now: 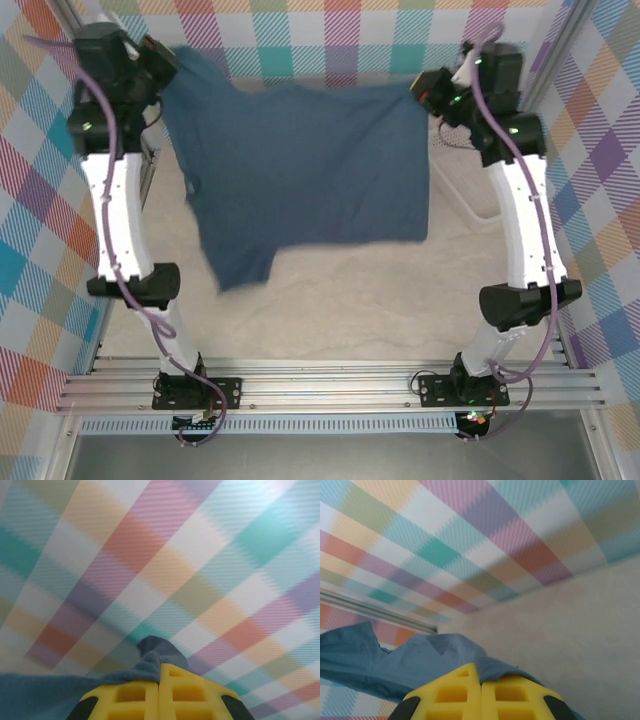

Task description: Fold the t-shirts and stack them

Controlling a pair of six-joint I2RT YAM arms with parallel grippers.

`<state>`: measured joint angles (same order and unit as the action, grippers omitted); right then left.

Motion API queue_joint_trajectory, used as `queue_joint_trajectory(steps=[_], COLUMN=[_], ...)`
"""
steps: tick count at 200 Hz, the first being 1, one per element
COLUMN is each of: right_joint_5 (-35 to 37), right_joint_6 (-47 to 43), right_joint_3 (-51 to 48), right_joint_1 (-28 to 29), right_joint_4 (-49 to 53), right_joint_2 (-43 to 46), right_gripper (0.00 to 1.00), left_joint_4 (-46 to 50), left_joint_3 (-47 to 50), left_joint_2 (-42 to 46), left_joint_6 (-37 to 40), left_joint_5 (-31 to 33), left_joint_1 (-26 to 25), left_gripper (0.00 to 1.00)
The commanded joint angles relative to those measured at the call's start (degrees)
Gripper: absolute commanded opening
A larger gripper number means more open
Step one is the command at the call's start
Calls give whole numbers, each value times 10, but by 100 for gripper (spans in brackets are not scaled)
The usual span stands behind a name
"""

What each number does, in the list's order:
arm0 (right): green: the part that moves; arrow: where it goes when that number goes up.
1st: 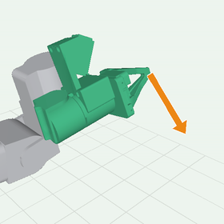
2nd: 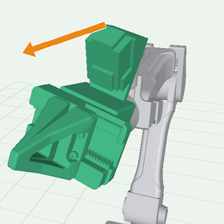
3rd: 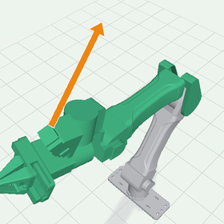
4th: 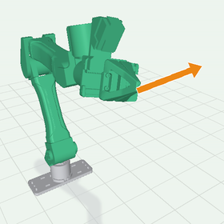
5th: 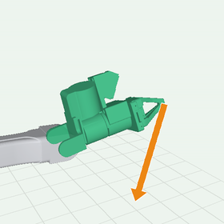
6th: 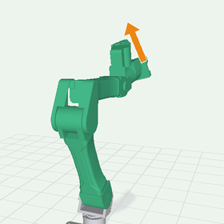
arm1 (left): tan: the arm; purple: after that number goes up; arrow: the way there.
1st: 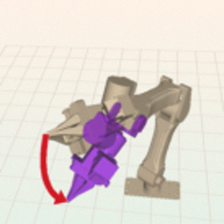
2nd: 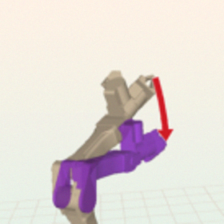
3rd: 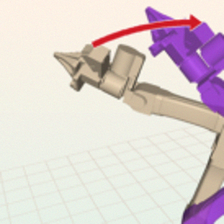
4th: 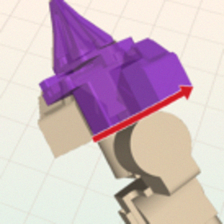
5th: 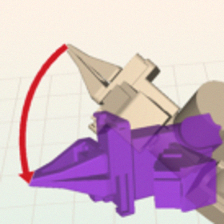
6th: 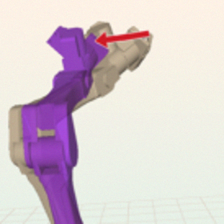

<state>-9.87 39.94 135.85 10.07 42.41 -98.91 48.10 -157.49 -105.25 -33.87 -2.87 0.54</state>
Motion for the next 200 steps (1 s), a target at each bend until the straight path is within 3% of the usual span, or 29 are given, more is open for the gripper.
queue_joint_trajectory(steps=[1, 21, 38, 78, 102, 130, 160, 200], right_joint_5=[-15, -40, -71, -145, -142, -117, -83, 50], right_joint_6=[22, 34, 33, 48, 57, 37, 13, 25], right_joint_3=[53, 35, -30, -378, -597, -734, -749, -768], right_joint_1=[-27, -41, -41, -26, -2, 10, 16, 26], right_joint_4=[-4, -4, -8, -105, -154, -166, -104, -7], right_joint_2=[12, 22, 36, 116, 137, 84, -3, 33], right_gripper=[0, 0, 0, 0, 0, 0, 0, 0], left_joint_4=[-110, -90, -46, -60, -89, -116, -84, -4], left_joint_3=[-19, 6, 99, 649, 963, 1223, 1355, 1387], left_joint_2=[92, 125, 179, 422, 534, 632, 742, 835], left_joint_6=[0, -20, -31, -74, -148, -254, -359, -407], left_joint_5=[-24, -60, -88, -57, -98, -85, -53, -37], left_joint_1=[10, 10, 4, -10, -25, -105, -171, -191], left_gripper=[0, 0, 0, 0, 0, 0, 0, 0])
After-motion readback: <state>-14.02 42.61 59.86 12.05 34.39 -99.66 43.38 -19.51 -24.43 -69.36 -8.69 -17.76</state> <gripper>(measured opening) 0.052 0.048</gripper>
